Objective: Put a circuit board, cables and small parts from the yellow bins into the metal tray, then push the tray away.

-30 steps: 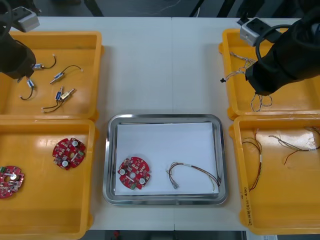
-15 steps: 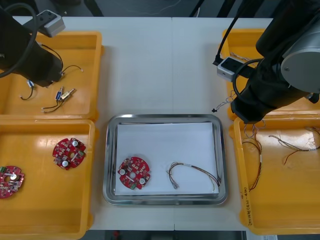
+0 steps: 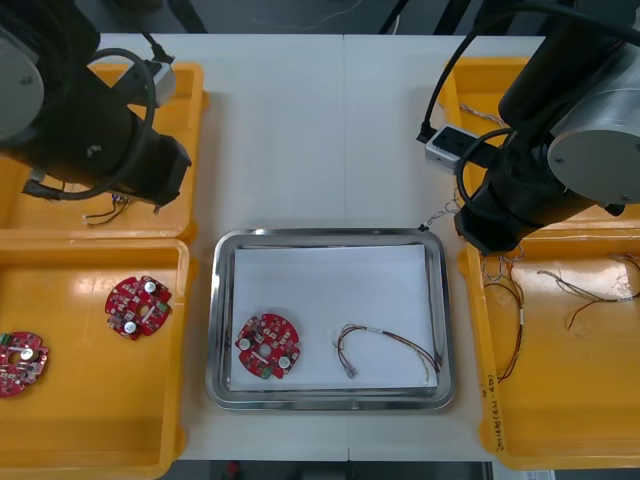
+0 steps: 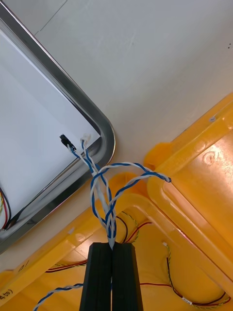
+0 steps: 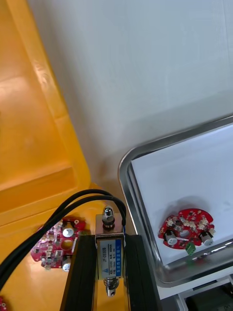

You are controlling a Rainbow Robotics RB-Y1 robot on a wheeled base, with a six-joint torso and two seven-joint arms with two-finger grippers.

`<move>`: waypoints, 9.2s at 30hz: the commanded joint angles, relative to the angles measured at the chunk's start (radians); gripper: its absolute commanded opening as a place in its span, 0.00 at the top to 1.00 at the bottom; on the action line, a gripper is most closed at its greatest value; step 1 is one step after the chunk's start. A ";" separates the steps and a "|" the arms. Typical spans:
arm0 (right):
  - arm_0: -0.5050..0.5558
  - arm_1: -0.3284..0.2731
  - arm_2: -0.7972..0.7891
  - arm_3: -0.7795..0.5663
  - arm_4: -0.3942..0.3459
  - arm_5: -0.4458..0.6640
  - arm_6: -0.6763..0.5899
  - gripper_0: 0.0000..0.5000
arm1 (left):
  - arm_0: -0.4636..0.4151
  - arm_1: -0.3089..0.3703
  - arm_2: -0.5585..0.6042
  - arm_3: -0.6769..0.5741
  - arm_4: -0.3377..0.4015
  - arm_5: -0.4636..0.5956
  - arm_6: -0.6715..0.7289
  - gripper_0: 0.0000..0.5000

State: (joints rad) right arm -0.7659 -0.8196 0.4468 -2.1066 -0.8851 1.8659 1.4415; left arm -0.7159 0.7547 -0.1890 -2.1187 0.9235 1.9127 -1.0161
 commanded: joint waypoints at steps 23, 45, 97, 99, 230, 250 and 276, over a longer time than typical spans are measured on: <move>0.005 -0.036 0.009 -0.049 0.003 -0.010 0.028 1.00 | 0.003 -0.028 -0.552 -0.037 -0.242 -0.273 0.492 1.00; 0.005 -0.035 0.009 -0.052 0.001 -0.010 0.028 1.00 | -0.017 -0.032 -0.711 0.148 -0.318 -0.491 0.518 1.00; -0.069 0.097 0.202 -0.053 -0.012 -0.106 0.057 1.00 | -0.102 -0.034 -0.280 0.040 -0.025 -0.118 0.498 0.00; -0.075 0.103 0.242 -0.053 0.001 -0.140 0.066 1.00 | -0.102 -0.031 -0.234 0.042 -0.008 -0.072 0.452 0.00; 0.355 0.008 -0.700 -0.078 0.071 0.054 -0.176 0.00 | -0.188 0.106 -0.216 0.916 -0.061 -0.299 -0.611 0.00; 0.508 0.005 -0.786 -0.038 0.106 0.054 -0.164 0.00 | -0.188 0.107 -0.256 0.948 -0.049 -0.342 -0.616 1.00; 0.542 0.005 -0.797 -0.076 0.043 0.054 -0.156 0.00 | -0.226 0.127 -0.210 0.948 -0.061 -0.342 -0.633 1.00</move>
State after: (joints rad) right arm -0.2432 -0.7747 -0.3168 -2.1494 -0.8415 1.9167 1.2953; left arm -0.8787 0.8234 -0.4304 -1.1684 0.8714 1.5777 -1.5499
